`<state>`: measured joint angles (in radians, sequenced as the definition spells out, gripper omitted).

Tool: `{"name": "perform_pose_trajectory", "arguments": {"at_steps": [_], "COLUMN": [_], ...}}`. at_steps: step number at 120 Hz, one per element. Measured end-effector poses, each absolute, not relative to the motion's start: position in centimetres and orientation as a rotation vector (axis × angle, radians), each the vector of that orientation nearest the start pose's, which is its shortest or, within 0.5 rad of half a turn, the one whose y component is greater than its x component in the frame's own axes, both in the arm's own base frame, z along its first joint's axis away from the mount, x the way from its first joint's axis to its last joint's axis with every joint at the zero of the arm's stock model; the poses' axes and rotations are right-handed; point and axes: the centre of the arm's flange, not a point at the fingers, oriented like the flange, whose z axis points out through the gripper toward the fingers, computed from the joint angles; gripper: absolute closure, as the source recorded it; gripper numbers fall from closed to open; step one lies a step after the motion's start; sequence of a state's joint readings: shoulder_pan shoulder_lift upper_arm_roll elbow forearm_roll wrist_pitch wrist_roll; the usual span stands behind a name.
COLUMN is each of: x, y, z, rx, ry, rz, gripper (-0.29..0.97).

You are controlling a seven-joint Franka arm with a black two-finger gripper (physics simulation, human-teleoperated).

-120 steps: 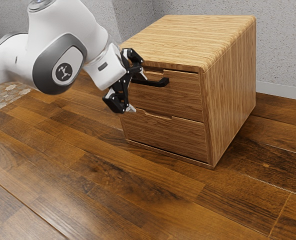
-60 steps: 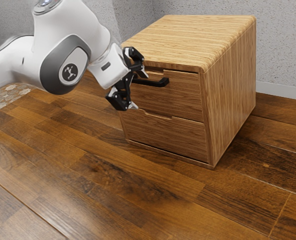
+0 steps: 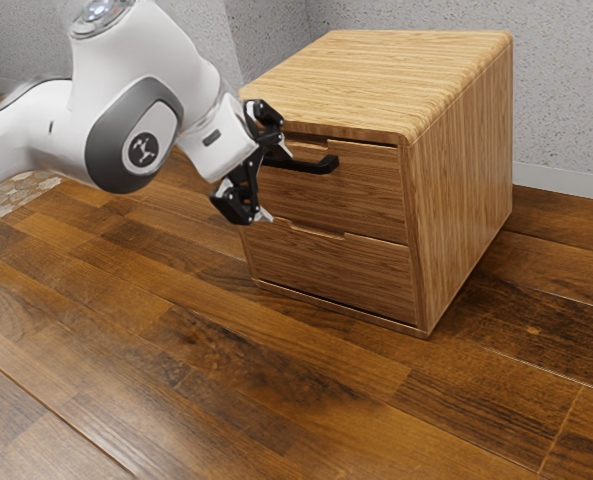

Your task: Pull the drawer handle with one arm to open the drawer

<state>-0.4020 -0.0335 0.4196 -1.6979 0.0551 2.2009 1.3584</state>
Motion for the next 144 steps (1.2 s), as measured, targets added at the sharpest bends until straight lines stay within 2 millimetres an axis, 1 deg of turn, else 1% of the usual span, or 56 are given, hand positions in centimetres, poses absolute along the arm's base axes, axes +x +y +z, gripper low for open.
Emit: {"name": "perform_pose_trajectory", "arguments": {"at_steps": [9,14,16,29,47,67,84,93,112,125,134,144], "x": [59.4,59.4,59.4,59.5,59.8,59.8,59.8,59.6,59.0,57.8,57.1,56.3], "y": [1.7,1.7,1.7,1.7,1.6,1.6,1.6,1.7,1.6,1.1,0.7,0.8], "z": [64.8,64.9,64.9,64.9,64.2,64.2,64.3,64.5,64.0,64.5,64.5,64.3], "rx": [-2.119,-2.117,-2.116,-2.114,-2.120,-2.119,-2.125,-2.128,-2.141,-2.139,-2.137,-2.144], "ry": [1.706,1.704,1.703,1.699,1.699,1.695,1.688,1.684,1.691,1.710,1.725,1.734], "rz": [-0.543,-0.546,-0.547,-0.551,-0.553,-0.561,-0.572,-0.579,-0.582,-0.607,-0.618,-0.619], "gripper": [-0.10,-0.02,0.00,0.00,0.00,0.01,0.10,0.16,0.21,0.29,0.30,0.29]}}
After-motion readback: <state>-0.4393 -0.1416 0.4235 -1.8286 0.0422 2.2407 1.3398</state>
